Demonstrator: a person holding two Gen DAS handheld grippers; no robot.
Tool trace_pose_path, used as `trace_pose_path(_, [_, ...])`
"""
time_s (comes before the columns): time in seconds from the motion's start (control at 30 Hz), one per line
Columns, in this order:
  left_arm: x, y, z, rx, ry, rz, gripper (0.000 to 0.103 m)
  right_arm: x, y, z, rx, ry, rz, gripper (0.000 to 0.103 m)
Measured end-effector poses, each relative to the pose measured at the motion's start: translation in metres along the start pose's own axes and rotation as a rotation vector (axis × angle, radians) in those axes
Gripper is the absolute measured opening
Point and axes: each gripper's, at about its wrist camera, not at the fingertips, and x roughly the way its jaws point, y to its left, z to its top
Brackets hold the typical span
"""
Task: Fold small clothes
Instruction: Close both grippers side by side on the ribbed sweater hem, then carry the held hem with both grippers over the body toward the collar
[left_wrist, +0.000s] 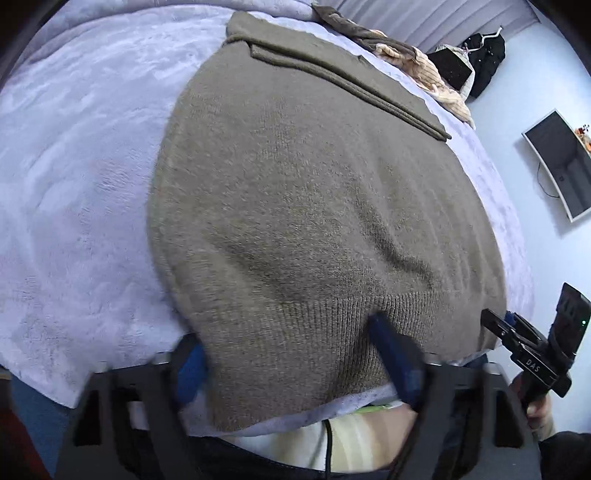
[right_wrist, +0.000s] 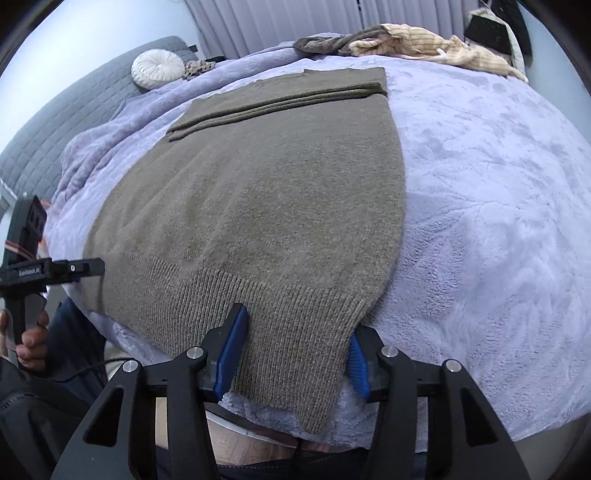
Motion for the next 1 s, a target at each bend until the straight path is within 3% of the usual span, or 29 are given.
trace_pose_path(0.03, [-0.003,0.002,0.0,-0.011,-0.008,-0.018,0.043,0.0,0.002,0.0,-0.009,0.0,-0.008,0.046])
trace_pose_path(0.07, [-0.005,0.005,0.001,-0.021,-0.009,-0.039,0.029,0.0,0.001,0.0,-0.003,0.0,-0.004,0.038])
trace_pose_path(0.1, [-0.007,0.008,0.002,-0.036,-0.002,-0.073,0.013,-0.001,-0.002,0.0,0.016,0.003,0.022,0.016])
trace_pose_path(0.13, [-0.008,0.008,0.002,-0.038,-0.002,-0.073,0.013,-0.001,-0.004,0.002,0.037,0.01,0.057,0.011])
trace_pose_path(0.27, [-0.02,-0.007,0.007,0.011,-0.048,-0.031,0.013,-0.011,-0.006,0.008,0.05,-0.01,0.098,0.011])
trace_pose_path(0.47, [-0.059,-0.012,0.032,0.003,-0.192,-0.093,0.013,-0.041,-0.016,0.033,0.112,-0.113,0.186,0.01])
trace_pose_path(0.6, [-0.066,-0.014,0.055,-0.008,-0.239,-0.097,0.013,-0.05,-0.027,0.054,0.187,-0.171,0.236,0.01])
trace_pose_path(0.77, [-0.061,-0.015,0.085,-0.036,-0.242,-0.069,0.013,-0.046,-0.027,0.088,0.196,-0.192,0.202,0.01])
trace_pose_path(1.0, [-0.04,-0.014,0.117,-0.075,-0.19,-0.015,0.013,-0.027,-0.033,0.135,0.199,-0.138,0.13,0.01])
